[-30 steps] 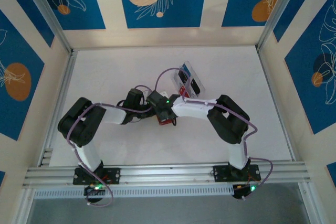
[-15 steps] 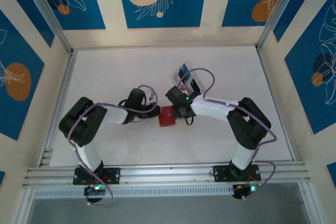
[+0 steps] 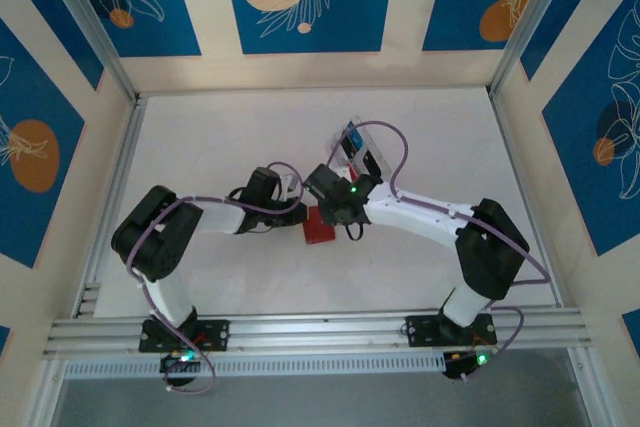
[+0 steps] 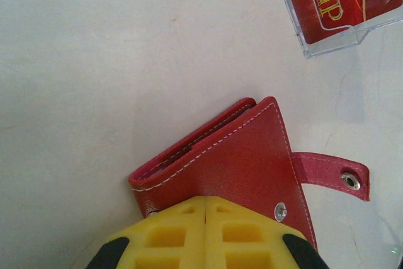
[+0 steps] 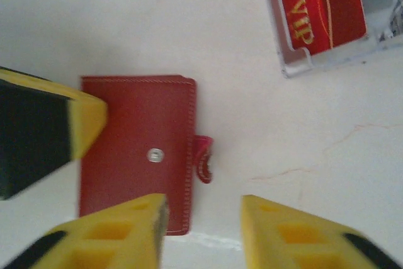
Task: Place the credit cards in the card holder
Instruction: Open the button on the card holder.
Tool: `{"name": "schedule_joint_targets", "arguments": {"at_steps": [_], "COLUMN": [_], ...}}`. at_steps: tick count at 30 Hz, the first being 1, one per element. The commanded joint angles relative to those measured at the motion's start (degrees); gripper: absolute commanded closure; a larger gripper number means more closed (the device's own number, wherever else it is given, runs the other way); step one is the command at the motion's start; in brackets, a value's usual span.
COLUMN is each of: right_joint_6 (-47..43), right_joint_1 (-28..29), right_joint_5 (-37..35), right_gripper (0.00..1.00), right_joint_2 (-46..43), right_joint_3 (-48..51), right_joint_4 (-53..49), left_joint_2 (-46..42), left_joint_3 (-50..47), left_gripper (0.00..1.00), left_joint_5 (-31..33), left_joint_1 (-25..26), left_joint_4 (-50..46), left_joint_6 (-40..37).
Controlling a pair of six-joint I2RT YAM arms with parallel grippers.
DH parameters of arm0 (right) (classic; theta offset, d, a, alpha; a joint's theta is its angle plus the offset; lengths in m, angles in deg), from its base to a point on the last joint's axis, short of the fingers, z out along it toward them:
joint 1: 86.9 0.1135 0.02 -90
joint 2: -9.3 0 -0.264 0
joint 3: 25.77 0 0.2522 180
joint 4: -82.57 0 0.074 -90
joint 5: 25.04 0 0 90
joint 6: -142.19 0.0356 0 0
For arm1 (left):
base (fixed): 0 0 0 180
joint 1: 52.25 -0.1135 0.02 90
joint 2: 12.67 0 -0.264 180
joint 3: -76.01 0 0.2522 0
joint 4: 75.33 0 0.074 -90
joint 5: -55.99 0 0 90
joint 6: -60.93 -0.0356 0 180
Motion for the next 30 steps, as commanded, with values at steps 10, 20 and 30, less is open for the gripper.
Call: {"name": "schedule_joint_targets", "arguments": {"at_steps": [10, 20, 30], "right_joint_6": [-1.11, -0.41, 0.29], "right_joint_1": [-3.45, -7.84, -10.3], "right_joint_5": [9.9, 8.87, 17.08], "right_gripper": [1.0, 1.0, 1.0], "right_joint_2": [9.02, 11.19, 13.82], "right_joint_3": [-2.67, 1.37, 4.55], "right_joint_4": [3.56, 4.38, 9.65], "left_joint_2": [0.82, 0.51, 0.47], "left_joint_3": [0.37, 0.02, 0.23], "left_gripper": [1.0, 1.0, 1.0], "left_joint_5": [0.48, 1.01, 0.48], "left_joint_1": [2.23, 2.31, 2.31], "left_joint_4": [-4.5, -5.33, -5.5], "left_joint_6": [-0.67, -1.26, -1.21]}}
